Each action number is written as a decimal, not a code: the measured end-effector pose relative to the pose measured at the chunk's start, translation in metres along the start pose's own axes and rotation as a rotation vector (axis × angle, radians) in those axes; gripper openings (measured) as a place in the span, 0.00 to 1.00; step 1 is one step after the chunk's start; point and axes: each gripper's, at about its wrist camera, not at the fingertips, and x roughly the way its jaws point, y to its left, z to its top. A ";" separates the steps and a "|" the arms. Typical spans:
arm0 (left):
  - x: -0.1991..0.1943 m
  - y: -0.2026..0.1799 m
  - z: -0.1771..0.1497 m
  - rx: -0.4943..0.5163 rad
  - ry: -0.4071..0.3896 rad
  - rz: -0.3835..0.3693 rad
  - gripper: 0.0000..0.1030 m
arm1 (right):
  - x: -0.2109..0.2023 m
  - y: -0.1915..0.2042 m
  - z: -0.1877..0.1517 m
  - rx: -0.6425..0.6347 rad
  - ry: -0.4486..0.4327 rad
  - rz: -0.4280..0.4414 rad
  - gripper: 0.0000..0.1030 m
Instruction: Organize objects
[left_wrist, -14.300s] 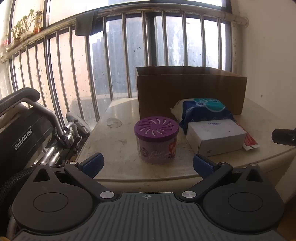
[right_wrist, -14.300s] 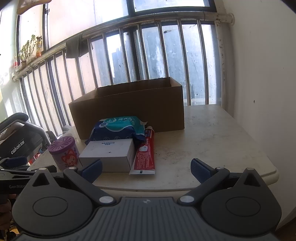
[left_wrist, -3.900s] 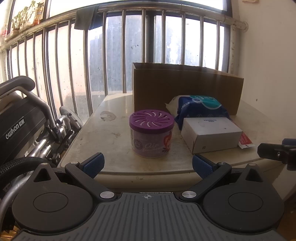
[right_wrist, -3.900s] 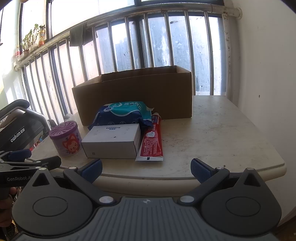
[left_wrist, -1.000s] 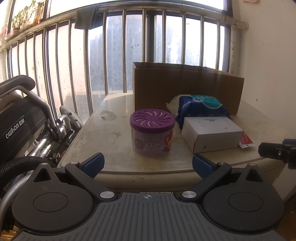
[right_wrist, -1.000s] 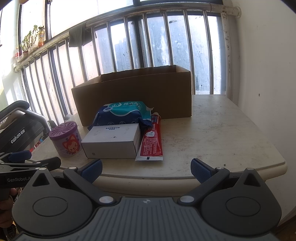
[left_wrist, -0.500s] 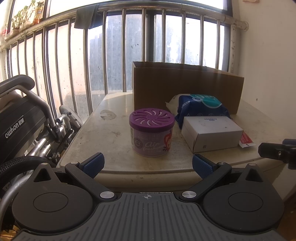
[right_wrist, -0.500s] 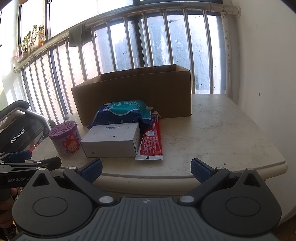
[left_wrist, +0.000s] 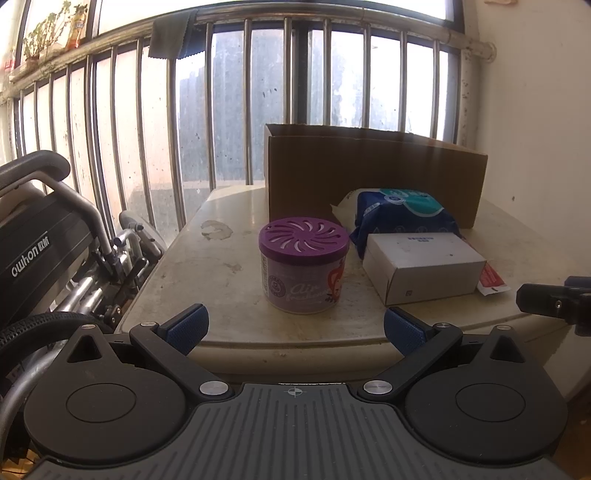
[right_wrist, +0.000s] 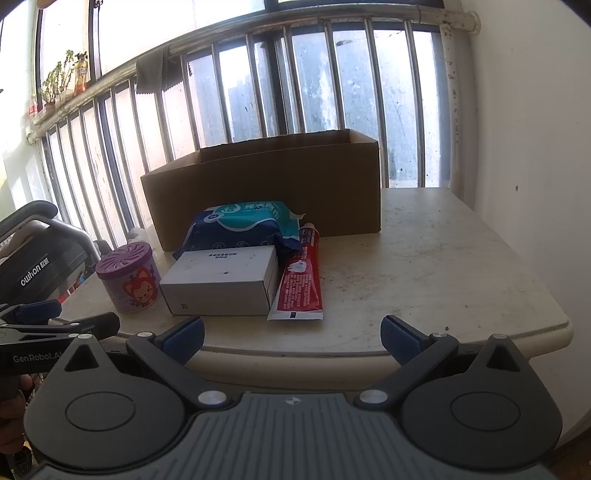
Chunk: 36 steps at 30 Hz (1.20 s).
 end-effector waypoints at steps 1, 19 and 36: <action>0.000 0.000 0.000 -0.001 0.001 0.000 0.99 | 0.000 0.000 0.000 0.000 0.000 0.000 1.00; -0.003 0.004 0.002 -0.009 0.000 -0.005 0.99 | -0.001 0.000 0.002 0.000 -0.005 -0.003 1.00; -0.005 0.004 0.003 -0.014 -0.009 0.000 0.99 | 0.001 0.002 -0.001 0.005 0.005 0.009 1.00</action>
